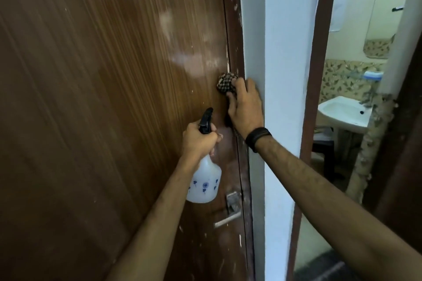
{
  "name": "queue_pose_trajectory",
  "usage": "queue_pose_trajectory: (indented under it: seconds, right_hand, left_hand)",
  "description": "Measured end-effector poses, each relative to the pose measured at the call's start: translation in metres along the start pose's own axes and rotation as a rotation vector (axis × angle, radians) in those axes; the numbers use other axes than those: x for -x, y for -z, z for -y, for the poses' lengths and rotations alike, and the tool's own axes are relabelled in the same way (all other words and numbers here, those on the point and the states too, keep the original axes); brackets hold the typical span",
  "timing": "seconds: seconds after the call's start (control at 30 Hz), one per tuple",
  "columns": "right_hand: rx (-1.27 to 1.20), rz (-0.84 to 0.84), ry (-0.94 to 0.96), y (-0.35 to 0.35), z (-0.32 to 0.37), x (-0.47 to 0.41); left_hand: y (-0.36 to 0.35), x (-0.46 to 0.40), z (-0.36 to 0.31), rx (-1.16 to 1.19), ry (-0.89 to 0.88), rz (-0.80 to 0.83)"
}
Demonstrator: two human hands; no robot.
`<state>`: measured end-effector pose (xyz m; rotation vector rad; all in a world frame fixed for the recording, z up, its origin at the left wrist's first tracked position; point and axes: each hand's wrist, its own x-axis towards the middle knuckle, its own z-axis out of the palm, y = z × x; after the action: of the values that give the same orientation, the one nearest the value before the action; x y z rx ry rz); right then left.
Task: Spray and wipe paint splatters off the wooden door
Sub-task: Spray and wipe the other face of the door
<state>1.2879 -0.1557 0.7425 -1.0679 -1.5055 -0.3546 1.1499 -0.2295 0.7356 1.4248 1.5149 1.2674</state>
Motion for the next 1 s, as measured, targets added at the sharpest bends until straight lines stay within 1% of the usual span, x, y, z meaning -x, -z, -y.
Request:
queue_pose_trajectory:
  seconds: [0.1,0.17,0.27,0.33,0.4,0.53,0.67,0.77,0.83,1.0]
  right_hand:
    - [-0.004,0.094,-0.029,-0.010,-0.012,0.053]
    - [-0.011,0.152,-0.080,-0.011,-0.019,0.077]
    - [0.037,0.204,-0.174,-0.009,-0.021,0.099]
    - [0.108,0.237,-0.189,-0.007,-0.021,0.109]
    - [0.093,0.257,-0.194,-0.007,-0.021,0.114]
    - [0.048,0.255,-0.233,-0.009,-0.022,0.119]
    - [0.021,0.267,-0.233,-0.014,-0.030,0.135]
    - [-0.007,0.246,-0.231,-0.018,-0.036,0.144]
    - [-0.048,0.217,-0.225,-0.020,-0.040,0.141]
    - [-0.102,0.151,-0.128,-0.034,-0.061,0.142]
  left_hand:
    - [-0.003,0.013,0.028,-0.043,0.031,0.000]
    - [-0.007,0.022,0.046,-0.061,0.059,0.005]
    - [-0.012,0.034,0.072,-0.101,0.108,0.049]
    - [-0.016,0.039,0.091,-0.109,0.147,0.060]
    - [-0.019,0.043,0.107,-0.126,0.177,0.061]
    - [-0.026,0.050,0.132,-0.161,0.202,0.118]
    - [-0.037,0.060,0.150,-0.218,0.225,0.166]
    - [-0.044,0.061,0.156,-0.222,0.289,0.181]
    - [-0.051,0.062,0.159,-0.184,0.319,0.161]
    - [-0.070,0.064,0.168,-0.090,0.353,0.084]
